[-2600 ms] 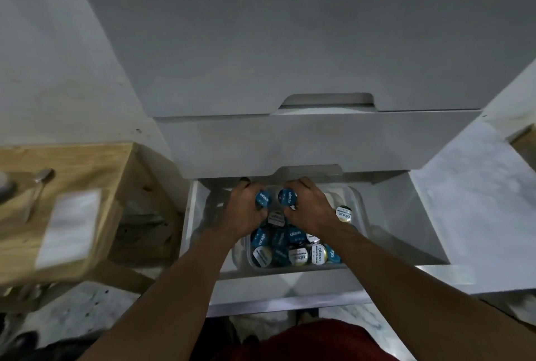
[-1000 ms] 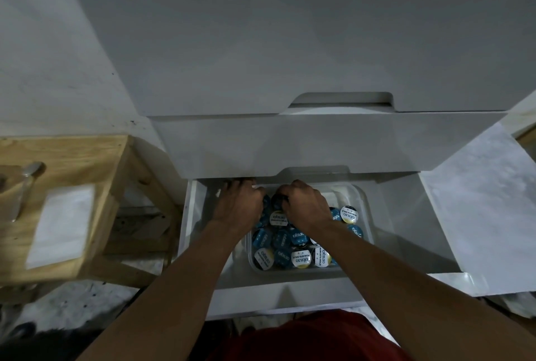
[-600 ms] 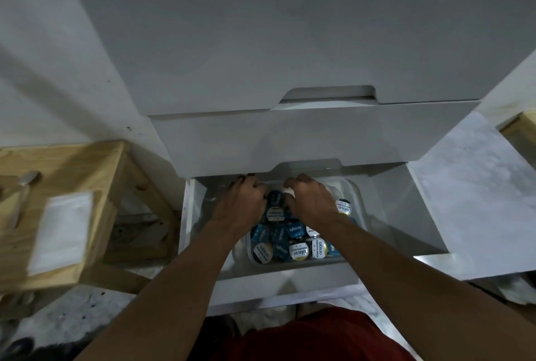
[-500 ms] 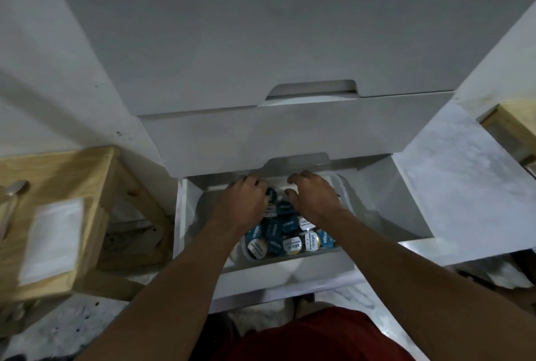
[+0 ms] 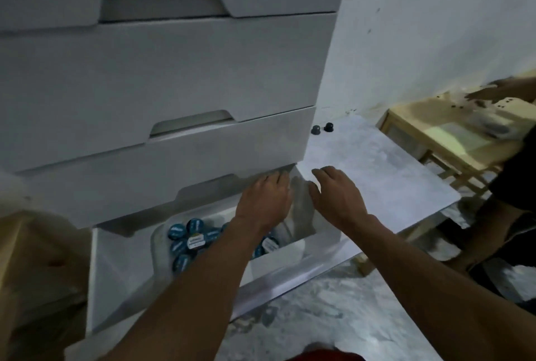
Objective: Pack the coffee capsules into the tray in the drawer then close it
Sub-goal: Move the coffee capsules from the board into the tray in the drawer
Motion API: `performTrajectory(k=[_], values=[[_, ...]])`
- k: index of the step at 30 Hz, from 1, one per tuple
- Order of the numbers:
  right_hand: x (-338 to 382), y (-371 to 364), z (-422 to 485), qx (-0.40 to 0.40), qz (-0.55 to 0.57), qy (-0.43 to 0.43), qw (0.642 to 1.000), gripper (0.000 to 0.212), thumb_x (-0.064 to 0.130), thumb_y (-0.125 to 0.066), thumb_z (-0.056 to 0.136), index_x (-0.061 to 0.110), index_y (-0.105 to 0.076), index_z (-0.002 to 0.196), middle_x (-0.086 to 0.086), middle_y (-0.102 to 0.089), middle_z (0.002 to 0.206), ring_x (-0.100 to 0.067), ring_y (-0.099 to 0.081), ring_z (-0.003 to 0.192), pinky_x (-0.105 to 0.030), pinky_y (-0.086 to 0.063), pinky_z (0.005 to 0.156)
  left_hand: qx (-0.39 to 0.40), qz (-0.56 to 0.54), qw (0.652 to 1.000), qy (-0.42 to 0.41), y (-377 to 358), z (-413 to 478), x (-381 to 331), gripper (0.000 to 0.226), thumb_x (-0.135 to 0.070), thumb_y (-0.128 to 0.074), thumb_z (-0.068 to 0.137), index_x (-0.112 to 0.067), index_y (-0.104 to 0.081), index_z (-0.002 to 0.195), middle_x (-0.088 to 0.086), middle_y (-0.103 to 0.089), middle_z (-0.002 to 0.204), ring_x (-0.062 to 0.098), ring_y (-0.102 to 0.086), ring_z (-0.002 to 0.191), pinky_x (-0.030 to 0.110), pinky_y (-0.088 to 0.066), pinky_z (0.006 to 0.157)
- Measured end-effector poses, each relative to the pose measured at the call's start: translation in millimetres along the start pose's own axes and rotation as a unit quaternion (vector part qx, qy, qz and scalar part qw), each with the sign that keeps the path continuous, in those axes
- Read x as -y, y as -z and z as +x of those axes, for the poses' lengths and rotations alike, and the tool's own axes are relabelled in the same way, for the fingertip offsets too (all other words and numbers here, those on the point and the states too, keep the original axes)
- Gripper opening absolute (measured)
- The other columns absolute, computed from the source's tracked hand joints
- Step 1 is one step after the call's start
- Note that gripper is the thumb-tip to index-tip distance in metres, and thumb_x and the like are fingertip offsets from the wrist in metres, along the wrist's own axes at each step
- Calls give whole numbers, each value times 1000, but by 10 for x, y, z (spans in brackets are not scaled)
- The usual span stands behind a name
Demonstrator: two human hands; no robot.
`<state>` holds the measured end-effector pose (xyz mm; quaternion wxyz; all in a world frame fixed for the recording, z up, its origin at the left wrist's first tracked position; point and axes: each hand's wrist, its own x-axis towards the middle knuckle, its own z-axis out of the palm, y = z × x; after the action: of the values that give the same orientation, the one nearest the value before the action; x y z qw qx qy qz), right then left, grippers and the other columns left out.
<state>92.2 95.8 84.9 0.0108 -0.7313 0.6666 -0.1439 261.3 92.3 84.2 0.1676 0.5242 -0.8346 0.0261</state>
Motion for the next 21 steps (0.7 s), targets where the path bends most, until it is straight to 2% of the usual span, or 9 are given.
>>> performTrajectory(k=[3, 4, 7, 11, 17, 21], values=[[-422, 139, 13, -13, -6, -10, 1000, 40, 33, -44, 98, 9, -53, 128, -12, -59, 127, -31, -54, 114, -39, -47, 91, -4, -31, 999, -17, -28, 268, -389, 32, -21, -56, 91, -1, -60, 115, 18, -68, 107, 30, -66, 95, 37, -54, 83], [-571, 186, 22, -13, -3, -12, 1000, 43, 34, -43, 98, 10, -50, 132, -11, -57, 132, -30, -52, 120, -39, -45, 95, -20, -24, 999, -19, -83, 369, -510, 33, -23, -55, 92, -1, -60, 116, 18, -68, 108, 31, -65, 97, 38, -53, 84], [-1065, 303, 58, -9, 5, -6, 1000, 47, 36, -40, 99, 11, -44, 139, -8, -52, 140, -27, -47, 128, -37, -42, 102, -27, 7, 1000, -12, -215, 696, -875, 28, -23, -64, 84, -5, -65, 104, 14, -71, 94, 28, -69, 86, 36, -56, 73], [-1779, 424, 148, -7, 8, 11, 1000, 47, 36, -41, 99, 10, -45, 138, -9, -54, 138, -29, -48, 127, -38, -44, 99, -38, 26, 999, 15, -403, 1075, -1399, 25, -25, -75, 74, -9, -70, 93, 7, -72, 81, 22, -69, 73, 29, -56, 60], [-2391, 512, 412, 6, 30, 33, 999, 40, 32, -44, 98, 11, -51, 132, -9, -59, 130, -31, -53, 118, -38, -46, 91, -44, 21, 998, 46, -643, 1494, -1821, 25, -25, -60, 86, -9, -65, 103, 7, -68, 93, 26, -64, 79, 32, -50, 63], [-2507, 421, 747, 16, 64, 45, 997, 40, 33, -44, 98, 12, -52, 131, -10, -58, 131, -29, -55, 116, -37, -46, 94, -34, 36, 996, 71, -767, 1718, -1765, 21, -25, -58, 87, -8, -64, 99, 8, -65, 90, 25, -62, 77, 32, -48, 59]])
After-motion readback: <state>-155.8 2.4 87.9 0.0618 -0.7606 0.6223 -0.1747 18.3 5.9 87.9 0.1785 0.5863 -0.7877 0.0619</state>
